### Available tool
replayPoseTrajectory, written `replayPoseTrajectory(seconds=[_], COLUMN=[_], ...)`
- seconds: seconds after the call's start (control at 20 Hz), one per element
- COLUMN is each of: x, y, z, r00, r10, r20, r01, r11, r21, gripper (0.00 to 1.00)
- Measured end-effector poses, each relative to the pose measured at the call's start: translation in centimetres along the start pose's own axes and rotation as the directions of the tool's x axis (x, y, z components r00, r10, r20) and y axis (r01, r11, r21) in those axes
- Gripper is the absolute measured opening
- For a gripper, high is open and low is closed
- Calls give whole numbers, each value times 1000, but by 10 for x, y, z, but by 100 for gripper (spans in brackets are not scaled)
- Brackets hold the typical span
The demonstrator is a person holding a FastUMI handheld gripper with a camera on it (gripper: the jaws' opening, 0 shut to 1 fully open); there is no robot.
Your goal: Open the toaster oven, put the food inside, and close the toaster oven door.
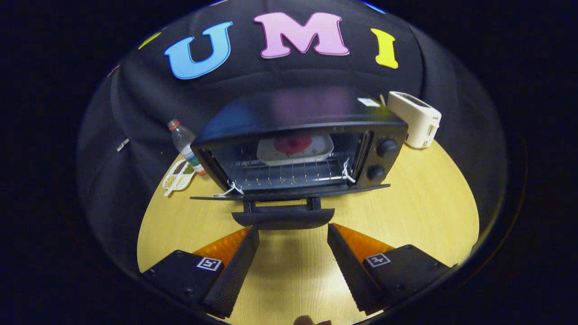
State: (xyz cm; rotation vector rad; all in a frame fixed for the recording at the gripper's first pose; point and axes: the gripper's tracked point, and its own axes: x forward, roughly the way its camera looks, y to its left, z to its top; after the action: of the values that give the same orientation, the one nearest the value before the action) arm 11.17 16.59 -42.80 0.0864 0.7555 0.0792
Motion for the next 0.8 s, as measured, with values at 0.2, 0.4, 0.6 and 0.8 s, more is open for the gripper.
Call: replayPoseTrajectory(seconds=[0.2, 0.4, 0.6, 0.8], x=[-33, -72, -127, -183], y=[-3, -9, -15, -17], z=[37, 71, 100, 135], r00=[994, 973, 936, 893], r10=[14, 22, 38, 66], r20=[111, 228, 349, 445], r01=[-17, -27, -37, -66], r11=[1000, 999, 999, 998], r21=[25, 18, -9, -15], gripper=[99, 99, 99, 99])
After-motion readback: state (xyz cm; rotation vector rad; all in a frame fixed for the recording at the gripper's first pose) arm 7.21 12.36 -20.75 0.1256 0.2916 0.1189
